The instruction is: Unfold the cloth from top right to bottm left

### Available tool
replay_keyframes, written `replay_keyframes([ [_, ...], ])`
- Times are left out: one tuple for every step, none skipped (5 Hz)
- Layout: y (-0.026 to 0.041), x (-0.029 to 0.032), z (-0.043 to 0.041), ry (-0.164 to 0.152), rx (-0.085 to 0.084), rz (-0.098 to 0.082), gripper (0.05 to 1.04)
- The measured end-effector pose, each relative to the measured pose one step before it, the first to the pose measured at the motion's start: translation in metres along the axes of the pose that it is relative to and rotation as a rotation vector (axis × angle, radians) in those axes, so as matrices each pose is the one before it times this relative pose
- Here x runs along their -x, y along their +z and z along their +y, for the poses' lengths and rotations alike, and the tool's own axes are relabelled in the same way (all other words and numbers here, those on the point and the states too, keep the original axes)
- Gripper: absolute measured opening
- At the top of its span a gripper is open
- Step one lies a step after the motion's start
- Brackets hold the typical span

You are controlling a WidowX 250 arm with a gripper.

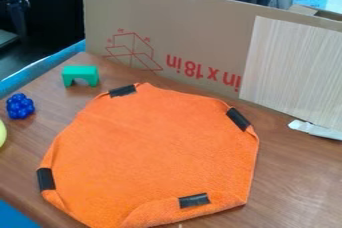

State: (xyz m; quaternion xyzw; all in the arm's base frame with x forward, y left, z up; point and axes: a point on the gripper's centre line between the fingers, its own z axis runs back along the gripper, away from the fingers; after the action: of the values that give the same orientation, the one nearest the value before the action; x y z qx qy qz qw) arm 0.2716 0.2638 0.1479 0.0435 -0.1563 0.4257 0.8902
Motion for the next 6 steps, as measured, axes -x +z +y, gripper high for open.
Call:
replay_keyframes([
  [-0.01240,0.00558,0.00111,0.0015,-0.0058,0.0379,1.000],
  [-0.01898,0.01077,0.00758,-0.0013,-0.0377,0.0281,1.000],
  [-0.03182,0.00828,0.01305,-0.0029,-0.0519,0.0151,1.000],
  [-0.02551,0.00847,0.01436,-0.0147,-0.0226,0.0211,1.000],
  [-0.00825,0.00836,0.00200,0.0395,0.0234,0.0164,1.000],
  [-0.01250,0.02328,0.00080,-0.0375,-0.0002,0.0399,0.999],
])
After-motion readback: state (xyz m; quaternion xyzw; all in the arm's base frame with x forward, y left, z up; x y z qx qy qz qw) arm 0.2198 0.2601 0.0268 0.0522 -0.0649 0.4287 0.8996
